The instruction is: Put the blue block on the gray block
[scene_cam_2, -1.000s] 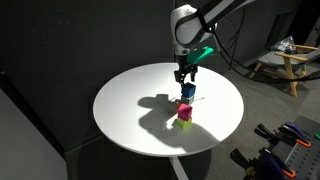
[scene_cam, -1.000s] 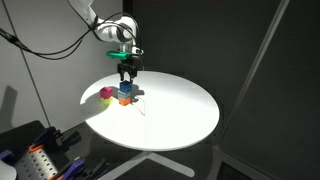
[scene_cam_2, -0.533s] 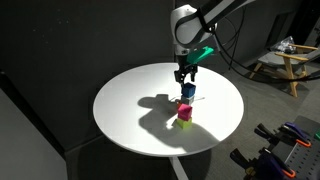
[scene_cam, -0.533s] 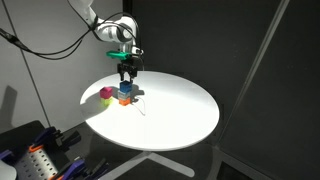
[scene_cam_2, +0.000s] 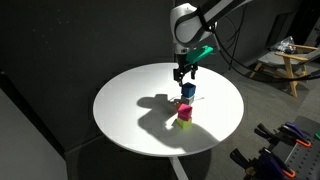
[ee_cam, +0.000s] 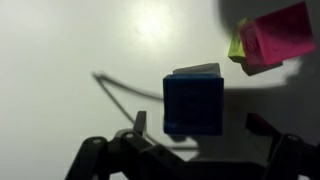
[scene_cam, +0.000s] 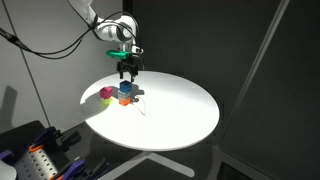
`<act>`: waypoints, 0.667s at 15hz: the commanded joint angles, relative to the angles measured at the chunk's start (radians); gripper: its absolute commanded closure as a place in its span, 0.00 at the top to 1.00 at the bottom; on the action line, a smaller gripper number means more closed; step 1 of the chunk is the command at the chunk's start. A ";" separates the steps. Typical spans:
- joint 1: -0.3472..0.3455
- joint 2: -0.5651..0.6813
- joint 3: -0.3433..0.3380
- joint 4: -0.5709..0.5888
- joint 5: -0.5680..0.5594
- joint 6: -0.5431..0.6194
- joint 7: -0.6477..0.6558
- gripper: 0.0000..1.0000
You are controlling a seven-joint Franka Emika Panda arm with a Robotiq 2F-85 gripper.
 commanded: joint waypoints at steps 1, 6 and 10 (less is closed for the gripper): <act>0.003 -0.039 0.004 0.006 -0.003 -0.010 0.010 1.00; 0.009 -0.099 0.006 -0.016 -0.005 -0.006 0.026 1.00; 0.006 -0.159 0.012 -0.044 0.012 -0.018 0.053 1.00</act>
